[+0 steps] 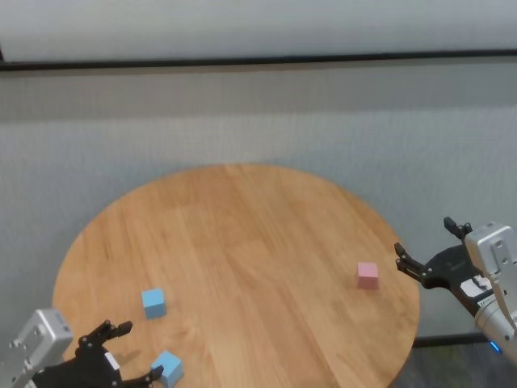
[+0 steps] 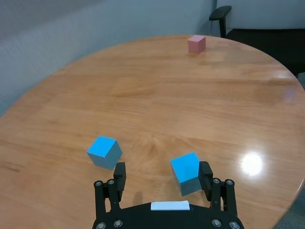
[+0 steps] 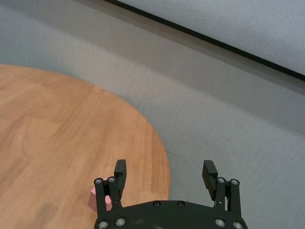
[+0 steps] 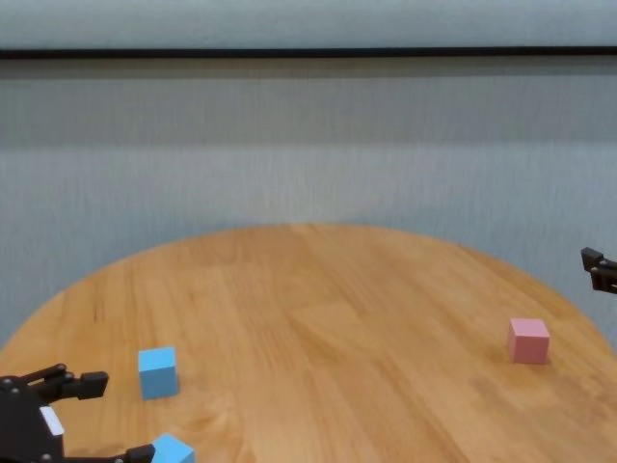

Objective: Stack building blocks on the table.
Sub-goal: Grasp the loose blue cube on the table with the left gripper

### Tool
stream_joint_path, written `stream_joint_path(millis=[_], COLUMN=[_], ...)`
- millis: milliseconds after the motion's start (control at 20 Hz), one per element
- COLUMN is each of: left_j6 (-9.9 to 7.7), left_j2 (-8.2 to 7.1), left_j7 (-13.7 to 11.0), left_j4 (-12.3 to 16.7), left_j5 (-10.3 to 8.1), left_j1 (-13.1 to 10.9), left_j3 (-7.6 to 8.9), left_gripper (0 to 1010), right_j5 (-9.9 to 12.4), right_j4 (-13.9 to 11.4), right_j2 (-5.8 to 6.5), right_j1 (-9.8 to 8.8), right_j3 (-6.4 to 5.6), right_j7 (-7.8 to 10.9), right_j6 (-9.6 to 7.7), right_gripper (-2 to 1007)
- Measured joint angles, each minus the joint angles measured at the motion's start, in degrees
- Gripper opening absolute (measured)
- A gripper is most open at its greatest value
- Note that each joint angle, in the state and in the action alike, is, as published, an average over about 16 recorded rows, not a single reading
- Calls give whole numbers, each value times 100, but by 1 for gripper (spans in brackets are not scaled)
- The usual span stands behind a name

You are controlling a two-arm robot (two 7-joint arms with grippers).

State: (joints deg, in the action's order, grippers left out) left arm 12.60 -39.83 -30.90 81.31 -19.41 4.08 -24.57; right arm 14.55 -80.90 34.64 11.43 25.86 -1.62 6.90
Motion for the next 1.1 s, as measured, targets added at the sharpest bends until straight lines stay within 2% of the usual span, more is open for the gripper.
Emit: stream_joint_path(millis=[500, 1100], left_j6=[-46, -155], left_j2=[10, 239], left_j7=[-157, -366], left_j4=[214, 144], left_j5=[115, 303], left_j1=[-117, -35], left_j3=[30, -41], left_gripper=[1000, 1000], right_j5=[0, 0], right_j4=[0, 0], right_j2=[0, 0], right_j1=[0, 0], right_j3=[0, 0], right_j7=[0, 0], right_j6=[0, 0], right_gripper=[1005, 1005])
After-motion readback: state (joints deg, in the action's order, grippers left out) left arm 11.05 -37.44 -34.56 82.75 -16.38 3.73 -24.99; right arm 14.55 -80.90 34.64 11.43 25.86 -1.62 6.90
